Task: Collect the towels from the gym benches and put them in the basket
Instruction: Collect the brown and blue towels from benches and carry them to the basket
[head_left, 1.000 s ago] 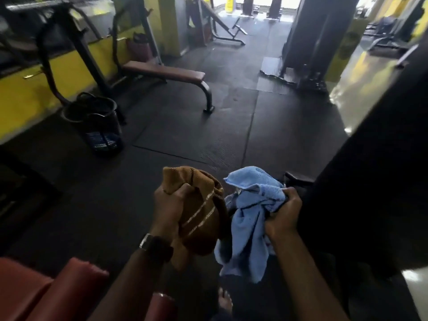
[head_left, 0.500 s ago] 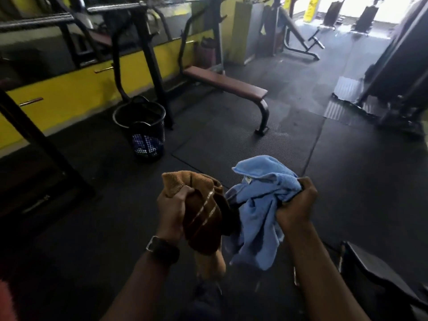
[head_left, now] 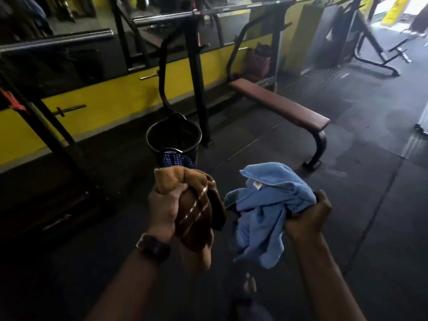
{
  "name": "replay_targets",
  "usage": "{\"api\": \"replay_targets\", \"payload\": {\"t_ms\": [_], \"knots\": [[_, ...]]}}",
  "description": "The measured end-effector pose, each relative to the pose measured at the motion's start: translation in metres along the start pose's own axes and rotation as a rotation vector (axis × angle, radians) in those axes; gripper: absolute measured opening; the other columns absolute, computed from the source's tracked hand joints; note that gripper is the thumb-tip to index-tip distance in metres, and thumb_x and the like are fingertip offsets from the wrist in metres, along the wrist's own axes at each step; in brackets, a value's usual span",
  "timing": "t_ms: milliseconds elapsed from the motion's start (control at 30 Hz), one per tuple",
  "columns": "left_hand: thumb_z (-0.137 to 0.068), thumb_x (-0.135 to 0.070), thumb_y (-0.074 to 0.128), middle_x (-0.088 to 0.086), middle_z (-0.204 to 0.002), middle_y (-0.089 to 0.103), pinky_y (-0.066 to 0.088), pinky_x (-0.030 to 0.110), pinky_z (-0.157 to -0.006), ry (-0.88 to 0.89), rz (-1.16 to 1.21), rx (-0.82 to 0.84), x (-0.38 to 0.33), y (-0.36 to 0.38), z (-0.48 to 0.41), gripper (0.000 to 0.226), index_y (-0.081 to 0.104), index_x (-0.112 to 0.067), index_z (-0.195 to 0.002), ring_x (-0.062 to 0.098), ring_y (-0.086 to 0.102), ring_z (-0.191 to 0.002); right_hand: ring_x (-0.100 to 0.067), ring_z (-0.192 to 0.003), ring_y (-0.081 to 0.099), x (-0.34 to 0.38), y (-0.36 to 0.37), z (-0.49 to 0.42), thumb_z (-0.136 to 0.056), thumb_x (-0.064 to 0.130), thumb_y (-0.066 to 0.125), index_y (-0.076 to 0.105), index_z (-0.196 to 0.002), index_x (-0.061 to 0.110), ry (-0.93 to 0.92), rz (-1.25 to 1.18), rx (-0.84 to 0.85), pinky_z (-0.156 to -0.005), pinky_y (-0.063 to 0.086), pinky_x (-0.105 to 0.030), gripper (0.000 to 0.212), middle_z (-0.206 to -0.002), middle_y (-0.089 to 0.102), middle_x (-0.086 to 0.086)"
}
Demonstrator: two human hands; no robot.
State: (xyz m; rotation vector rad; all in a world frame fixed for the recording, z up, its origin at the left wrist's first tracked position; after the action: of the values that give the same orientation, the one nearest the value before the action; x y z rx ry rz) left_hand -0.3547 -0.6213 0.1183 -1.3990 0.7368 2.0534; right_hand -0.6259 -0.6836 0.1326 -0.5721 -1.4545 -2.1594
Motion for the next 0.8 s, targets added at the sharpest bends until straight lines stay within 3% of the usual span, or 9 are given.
{"api": "replay_targets", "payload": {"t_ms": [133, 233, 333, 400, 500, 600, 700, 800], "knots": [[-0.055, -0.034, 0.08, -0.005, -0.088, 0.076, 0.051, 0.025, -0.065, 0.127, 0.077, -0.114, -0.053, 0.037, -0.086, 0.046, 0.074, -0.019, -0.098, 0.014, 0.072, -0.084, -0.012, -0.055, 0.043, -0.016, 0.04, -0.092, -0.08, 0.027, 0.036, 0.043, -0.052, 0.023, 0.051, 0.008, 0.072, -0.053, 0.037, -0.021, 0.029, -0.053, 0.039, 0.001], [-0.059, -0.031, 0.08, -0.001, -0.094, 0.077, 0.056, 0.03, -0.069, 0.221, 0.16, -0.171, -0.112, 0.072, -0.149, 0.051, 0.072, -0.014, -0.107, 0.017, 0.073, -0.089, -0.017, -0.068, 0.043, -0.028, 0.084, -0.17, -0.08, 0.029, 0.035, 0.04, -0.068, 0.019, 0.133, 0.031, 0.124, -0.07, 0.037, -0.029, 0.017, -0.07, 0.036, -0.004], [-0.064, -0.028, 0.079, -0.008, -0.083, 0.078, 0.057, 0.023, -0.059, 0.34, 0.209, -0.215, -0.176, 0.107, -0.2, 0.039, 0.072, -0.017, -0.1, 0.008, 0.074, -0.078, -0.017, -0.067, 0.037, -0.035, 0.134, -0.24, -0.072, 0.027, 0.043, 0.035, -0.069, 0.02, 0.188, 0.059, 0.155, -0.068, 0.032, -0.029, 0.011, -0.072, 0.027, -0.004], [-0.066, -0.024, 0.078, -0.007, -0.081, 0.078, 0.055, 0.018, -0.057, 0.437, 0.235, -0.233, -0.211, 0.126, -0.23, 0.039, 0.072, -0.012, -0.102, 0.008, 0.074, -0.075, -0.017, -0.068, 0.038, -0.038, 0.166, -0.274, -0.061, 0.028, 0.051, 0.037, -0.071, 0.02, 0.203, 0.051, 0.192, -0.067, 0.032, -0.029, 0.019, -0.073, 0.029, -0.005], [-0.064, -0.027, 0.077, 0.0, -0.096, 0.078, 0.058, 0.026, -0.067, 0.496, 0.247, -0.244, -0.243, 0.151, -0.286, 0.044, 0.07, -0.012, -0.105, 0.016, 0.074, -0.089, -0.017, -0.072, 0.042, -0.045, 0.21, -0.331, -0.059, 0.03, 0.054, 0.04, -0.073, 0.019, 0.219, 0.063, 0.258, -0.071, 0.033, -0.029, 0.023, -0.074, 0.033, -0.005], [-0.067, -0.021, 0.071, 0.018, -0.112, 0.071, 0.057, 0.039, -0.082, 0.482, 0.282, -0.221, -0.246, 0.176, -0.352, 0.05, 0.066, -0.001, -0.113, 0.031, 0.069, -0.101, -0.015, -0.071, 0.041, -0.063, 0.247, -0.389, -0.054, 0.03, 0.059, 0.038, -0.071, 0.019, 0.221, 0.055, 0.264, -0.07, 0.032, -0.029, 0.029, -0.074, 0.031, -0.002], [-0.062, -0.009, 0.065, 0.006, -0.086, 0.071, 0.055, 0.03, -0.068, 0.449, 0.318, -0.237, -0.231, 0.196, -0.416, 0.024, 0.068, -0.009, -0.086, 0.021, 0.069, -0.079, -0.013, -0.066, 0.037, -0.085, 0.281, -0.436, -0.055, 0.028, 0.056, 0.034, -0.066, 0.021, 0.218, 0.056, 0.277, -0.065, 0.031, -0.027, 0.025, -0.07, 0.027, 0.0], [-0.061, -0.005, 0.062, -0.002, -0.079, 0.069, 0.055, 0.023, -0.059, 0.431, 0.33, -0.267, -0.22, 0.206, -0.492, 0.024, 0.063, -0.012, -0.084, 0.011, 0.07, -0.07, -0.013, -0.063, 0.036, -0.119, 0.322, -0.486, -0.058, 0.027, 0.054, 0.03, -0.064, 0.023, 0.254, 0.107, 0.261, -0.062, 0.032, -0.027, 0.025, -0.064, 0.028, 0.001]]}}
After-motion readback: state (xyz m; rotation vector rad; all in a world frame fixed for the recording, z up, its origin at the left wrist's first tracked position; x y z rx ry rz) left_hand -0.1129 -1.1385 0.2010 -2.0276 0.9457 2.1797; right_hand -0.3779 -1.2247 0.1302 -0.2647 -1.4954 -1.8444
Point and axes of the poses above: each hand's wrist, its own z-axis away from the middle knuckle, its own y-axis out of the palm, x = y × z, the point moved 1 cm from there along -z, towards the middle knuckle
